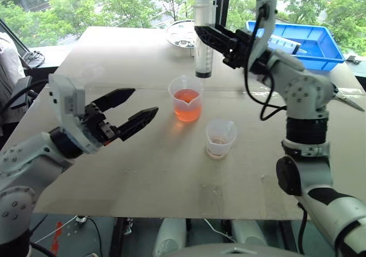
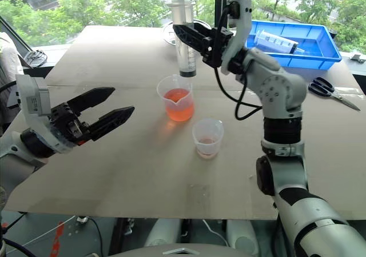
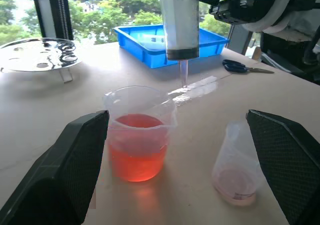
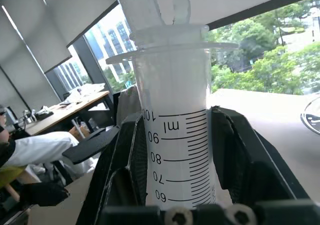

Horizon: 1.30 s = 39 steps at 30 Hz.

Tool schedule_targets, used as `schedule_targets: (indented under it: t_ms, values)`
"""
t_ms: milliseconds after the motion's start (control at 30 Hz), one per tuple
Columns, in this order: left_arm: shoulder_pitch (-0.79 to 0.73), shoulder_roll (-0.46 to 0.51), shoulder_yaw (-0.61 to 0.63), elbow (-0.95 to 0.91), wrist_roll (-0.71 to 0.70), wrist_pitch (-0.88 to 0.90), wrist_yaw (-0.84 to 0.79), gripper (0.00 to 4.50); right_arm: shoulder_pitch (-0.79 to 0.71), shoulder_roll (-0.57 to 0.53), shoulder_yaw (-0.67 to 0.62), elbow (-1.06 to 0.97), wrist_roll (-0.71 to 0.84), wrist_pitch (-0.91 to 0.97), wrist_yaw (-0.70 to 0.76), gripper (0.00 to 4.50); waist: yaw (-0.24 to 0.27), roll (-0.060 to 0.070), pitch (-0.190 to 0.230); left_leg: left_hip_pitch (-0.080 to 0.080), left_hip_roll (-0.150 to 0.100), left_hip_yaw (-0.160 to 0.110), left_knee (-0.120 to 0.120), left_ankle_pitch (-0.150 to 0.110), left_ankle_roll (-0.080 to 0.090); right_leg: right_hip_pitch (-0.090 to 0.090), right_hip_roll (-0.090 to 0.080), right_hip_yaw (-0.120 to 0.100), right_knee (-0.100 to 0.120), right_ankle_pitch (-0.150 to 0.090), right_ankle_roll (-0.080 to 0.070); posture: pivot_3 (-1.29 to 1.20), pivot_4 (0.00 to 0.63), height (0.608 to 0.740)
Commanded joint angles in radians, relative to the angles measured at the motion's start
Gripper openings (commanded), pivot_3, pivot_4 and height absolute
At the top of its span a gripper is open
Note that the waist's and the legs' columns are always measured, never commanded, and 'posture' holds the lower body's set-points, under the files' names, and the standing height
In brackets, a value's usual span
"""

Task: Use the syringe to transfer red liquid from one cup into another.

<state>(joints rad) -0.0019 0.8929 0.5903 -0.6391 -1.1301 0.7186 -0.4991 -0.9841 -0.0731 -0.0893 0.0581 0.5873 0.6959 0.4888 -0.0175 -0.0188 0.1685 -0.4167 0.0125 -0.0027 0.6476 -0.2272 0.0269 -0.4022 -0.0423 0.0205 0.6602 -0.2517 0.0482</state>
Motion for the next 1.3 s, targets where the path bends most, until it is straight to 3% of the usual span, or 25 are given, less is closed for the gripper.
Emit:
schedule_targets:
  t_ms: [33,267,467,633,767,1033,1300]
  values:
    - [-0.029,0.051,0.065,0.034,0.017,-0.013,-0.035,4.50,0.011,0.080,0.050,0.029,-0.088,-0.224,-0.012,1.39,0.000,0.000,0.000,0.000,-0.001,0.000,0.000,0.000,0.000,0.000,-0.001,0.000,0.000,0.000,0.000,0.00,0.150,0.740]
    - [-0.052,0.125,0.137,0.074,-0.066,0.049,-0.090,4.50,0.078,0.164,0.121,0.181,-0.214,-0.474,0.006,1.39,0.000,0.000,0.000,0.000,-0.003,0.000,-0.002,0.002,-0.003,0.000,-0.004,-0.001,-0.001,0.000,0.000,0.00,0.150,0.740]
    - [-0.123,0.160,0.115,0.112,-0.031,0.051,-0.061,4.50,0.122,0.187,0.173,0.281,-0.297,-0.598,0.027,1.39,-0.008,-0.001,0.000,0.002,-0.002,-0.002,-0.005,0.003,-0.005,-0.001,-0.004,-0.002,0.001,0.000,0.000,0.00,0.150,0.740]
    - [-0.320,0.251,-0.092,0.240,0.132,0.064,-0.016,4.50,0.145,0.200,0.184,0.359,-0.335,-0.677,0.023,1.39,-0.010,-0.001,0.000,0.001,-0.004,-0.003,-0.006,0.004,-0.006,-0.001,-0.004,-0.003,0.001,0.000,0.000,0.00,0.150,0.740]
    - [-0.522,0.259,-0.261,0.351,0.225,0.083,-0.023,4.50,0.144,0.222,0.173,0.407,-0.340,-0.702,0.002,1.39,-0.020,-0.002,0.000,0.002,-0.006,-0.004,-0.006,0.004,-0.006,-0.001,-0.003,-0.003,0.002,0.000,0.000,0.00,0.150,0.740]
    - [-0.856,0.166,-0.587,0.635,0.524,-0.034,-0.236,4.50,0.152,0.251,0.189,0.395,-0.345,-0.701,-0.016,1.39,-0.026,-0.004,-0.001,0.003,-0.005,-0.003,-0.009,0.006,-0.009,-0.003,0.000,-0.001,0.003,0.000,0.000,0.00,0.150,0.740]
    - [-1.065,0.033,-0.686,0.877,0.710,-0.152,-0.383,4.50,0.159,0.263,0.219,0.347,-0.328,-0.687,-0.007,1.39,-0.027,-0.005,-0.001,0.001,-0.004,-0.001,-0.009,0.006,-0.009,-0.005,0.001,0.001,0.003,0.000,0.000,0.00,0.150,0.740]
